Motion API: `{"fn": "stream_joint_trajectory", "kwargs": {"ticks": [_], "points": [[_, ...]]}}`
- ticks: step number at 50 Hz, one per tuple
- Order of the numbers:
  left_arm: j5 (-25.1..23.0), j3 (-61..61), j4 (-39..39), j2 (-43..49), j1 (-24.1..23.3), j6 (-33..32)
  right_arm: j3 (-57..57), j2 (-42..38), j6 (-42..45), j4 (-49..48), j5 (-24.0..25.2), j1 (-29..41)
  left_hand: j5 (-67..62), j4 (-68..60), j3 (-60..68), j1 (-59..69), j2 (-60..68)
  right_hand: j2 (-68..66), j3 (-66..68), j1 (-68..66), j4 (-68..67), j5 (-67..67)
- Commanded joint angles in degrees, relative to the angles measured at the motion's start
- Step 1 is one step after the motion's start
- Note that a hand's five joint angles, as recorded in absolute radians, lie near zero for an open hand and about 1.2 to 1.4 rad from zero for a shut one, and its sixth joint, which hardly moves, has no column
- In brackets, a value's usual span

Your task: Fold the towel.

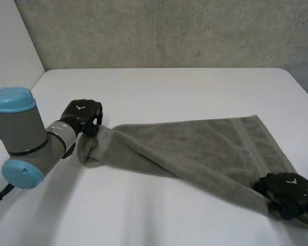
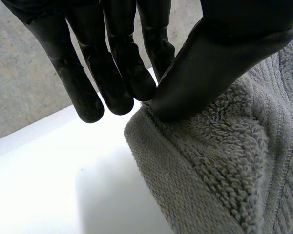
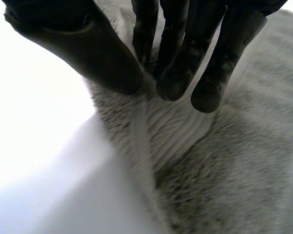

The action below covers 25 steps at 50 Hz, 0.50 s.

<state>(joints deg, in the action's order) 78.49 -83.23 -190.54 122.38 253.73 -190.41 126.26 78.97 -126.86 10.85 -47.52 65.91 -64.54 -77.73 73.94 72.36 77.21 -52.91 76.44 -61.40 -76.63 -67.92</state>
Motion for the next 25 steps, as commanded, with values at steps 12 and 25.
{"fn": "stream_joint_trajectory", "kwargs": {"ticks": [12,25], "points": [[-0.6,-2.5,4.5,-12.1,0.4,4.6,-23.8,16.8,-14.9,12.2,3.3,3.2,-5.5,-2.3,6.1,7.6,2.8,-27.1,3.6,-18.6,-3.4,-2.1],[-2.3,-5.2,4.9,-21.9,2.0,9.4,-28.5,17.1,-17.7,17.3,3.1,6.7,-5.5,-2.3,6.1,7.6,2.8,10.2,-33.7,18.7,33.9,35.2]]}}
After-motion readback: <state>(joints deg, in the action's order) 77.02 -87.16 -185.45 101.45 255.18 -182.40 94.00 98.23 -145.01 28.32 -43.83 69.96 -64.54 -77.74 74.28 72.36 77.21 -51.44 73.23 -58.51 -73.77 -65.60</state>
